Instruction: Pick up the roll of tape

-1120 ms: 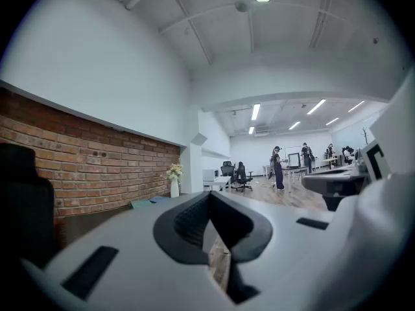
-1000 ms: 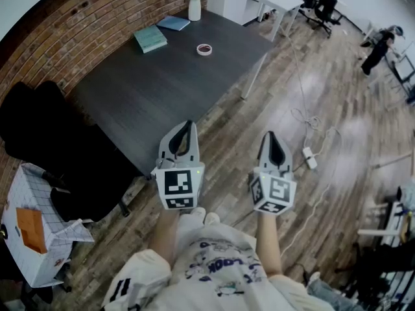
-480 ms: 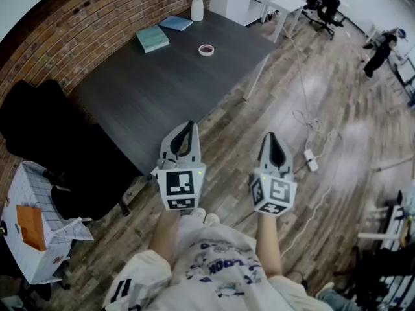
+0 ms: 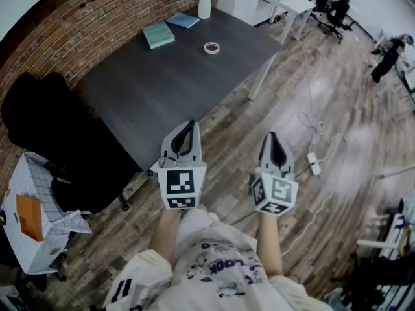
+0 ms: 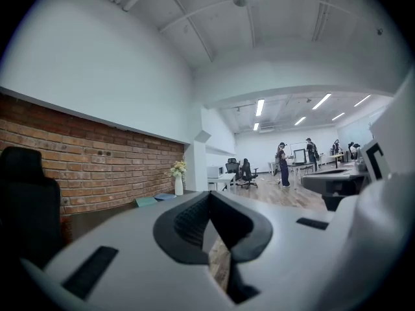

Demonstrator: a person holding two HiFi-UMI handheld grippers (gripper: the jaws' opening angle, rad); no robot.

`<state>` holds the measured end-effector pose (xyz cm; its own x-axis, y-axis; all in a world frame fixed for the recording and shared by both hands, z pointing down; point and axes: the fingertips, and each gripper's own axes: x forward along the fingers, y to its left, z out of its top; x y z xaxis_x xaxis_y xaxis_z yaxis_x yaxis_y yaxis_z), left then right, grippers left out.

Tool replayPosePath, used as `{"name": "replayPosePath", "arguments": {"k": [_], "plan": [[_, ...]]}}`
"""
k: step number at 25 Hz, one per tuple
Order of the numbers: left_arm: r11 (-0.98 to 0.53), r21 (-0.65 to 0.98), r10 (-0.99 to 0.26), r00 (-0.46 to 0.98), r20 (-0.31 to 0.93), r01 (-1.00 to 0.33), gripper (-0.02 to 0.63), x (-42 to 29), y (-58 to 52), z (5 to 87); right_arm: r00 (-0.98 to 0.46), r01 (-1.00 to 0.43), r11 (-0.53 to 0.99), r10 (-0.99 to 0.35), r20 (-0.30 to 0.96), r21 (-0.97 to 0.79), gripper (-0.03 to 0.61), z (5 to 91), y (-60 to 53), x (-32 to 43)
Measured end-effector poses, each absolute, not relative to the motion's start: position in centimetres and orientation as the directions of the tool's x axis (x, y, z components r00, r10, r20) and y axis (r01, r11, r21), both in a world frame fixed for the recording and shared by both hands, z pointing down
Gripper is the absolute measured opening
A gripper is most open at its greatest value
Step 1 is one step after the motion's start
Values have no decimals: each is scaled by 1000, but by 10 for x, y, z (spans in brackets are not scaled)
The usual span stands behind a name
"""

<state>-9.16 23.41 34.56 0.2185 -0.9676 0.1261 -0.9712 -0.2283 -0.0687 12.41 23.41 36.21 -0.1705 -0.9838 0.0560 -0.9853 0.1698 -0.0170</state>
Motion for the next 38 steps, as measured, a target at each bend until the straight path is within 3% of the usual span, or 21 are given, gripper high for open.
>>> {"name": "replayPosePath", "arguments": {"k": [12, 38], "plan": [[-221, -60, -967, 211, 142, -973, 3, -87, 199, 356, -176, -984, 176, -982, 74, -17, 5, 372, 200, 129], [-298, -68, -948, 286, 141, -952, 3, -79, -26, 358, -114, -993, 114, -992, 57, 0, 5, 366, -2, 125]]}}
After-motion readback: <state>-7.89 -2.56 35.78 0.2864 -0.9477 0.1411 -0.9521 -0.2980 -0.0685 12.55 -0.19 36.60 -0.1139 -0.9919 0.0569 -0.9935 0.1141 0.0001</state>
